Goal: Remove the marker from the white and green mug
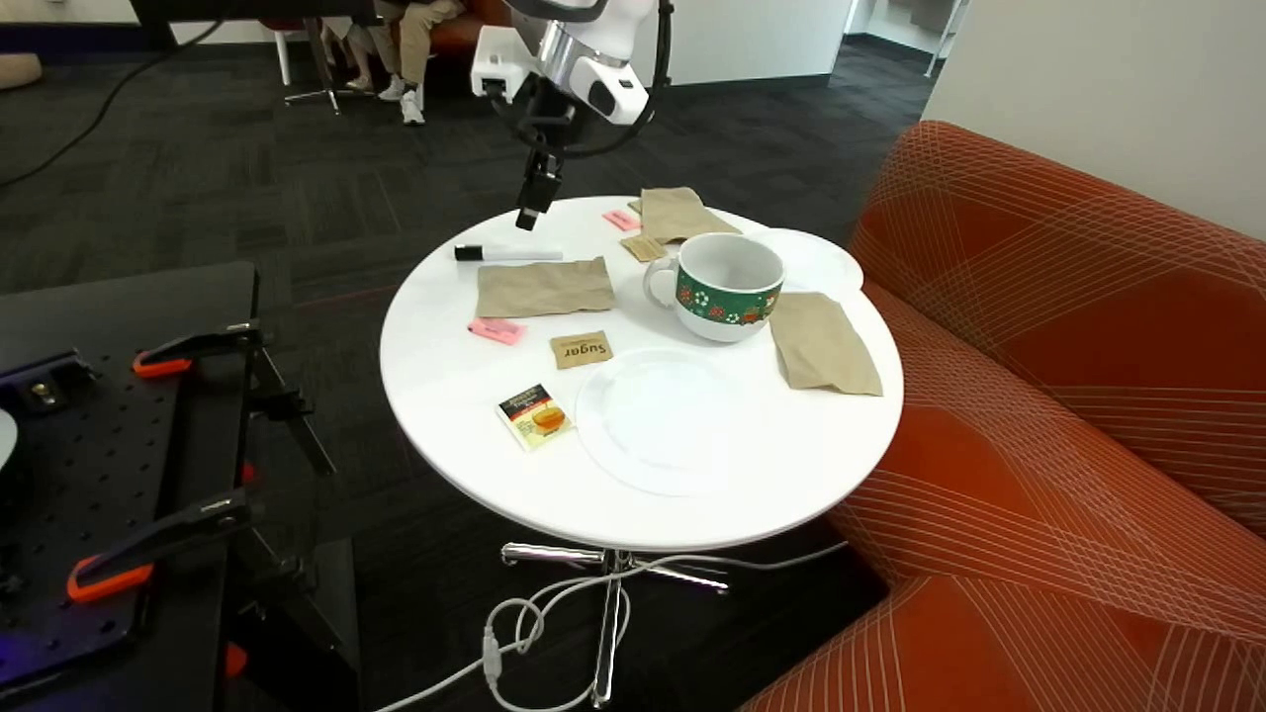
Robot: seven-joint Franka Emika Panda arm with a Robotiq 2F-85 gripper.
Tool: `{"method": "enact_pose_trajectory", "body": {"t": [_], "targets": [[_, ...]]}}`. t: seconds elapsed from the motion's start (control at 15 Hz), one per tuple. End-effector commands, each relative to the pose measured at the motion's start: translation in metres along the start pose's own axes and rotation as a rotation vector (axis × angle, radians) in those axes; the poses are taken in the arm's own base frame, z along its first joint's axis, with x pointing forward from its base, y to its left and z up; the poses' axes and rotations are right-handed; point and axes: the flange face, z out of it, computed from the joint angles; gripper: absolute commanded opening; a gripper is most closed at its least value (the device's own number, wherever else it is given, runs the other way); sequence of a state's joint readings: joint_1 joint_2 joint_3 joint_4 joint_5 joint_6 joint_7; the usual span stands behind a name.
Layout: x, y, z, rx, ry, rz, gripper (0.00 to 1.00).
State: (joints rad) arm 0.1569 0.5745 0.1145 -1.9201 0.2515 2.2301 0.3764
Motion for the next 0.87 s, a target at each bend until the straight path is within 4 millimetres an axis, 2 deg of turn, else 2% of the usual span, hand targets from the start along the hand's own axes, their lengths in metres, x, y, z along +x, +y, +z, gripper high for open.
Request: {"method": "enact_pose_trajectory", "body": {"t": [0.0, 0.13, 0.2, 0.53, 0.6, 0.8], "targets": [[0.0015, -0.0048, -0.0089, 0.004, -0.002, -0.001, 0.84], [0.0019, -0.0049, -0.0118, 0.007, 0.004, -0.002, 0.98], [0.0024, -0.0049, -0.0132, 0.008, 0.008, -0.002, 1.00], [0.0045, -0.0034, -0.0188, 0.011, 0.010, -0.001, 1.00], [0.0053, -0.0032, -0.0097, 0.009, 0.018, -0.001, 1.00], [0.0056, -0.0028, -0.0090, 0.009, 0.017, 0.000, 1.00]]}}
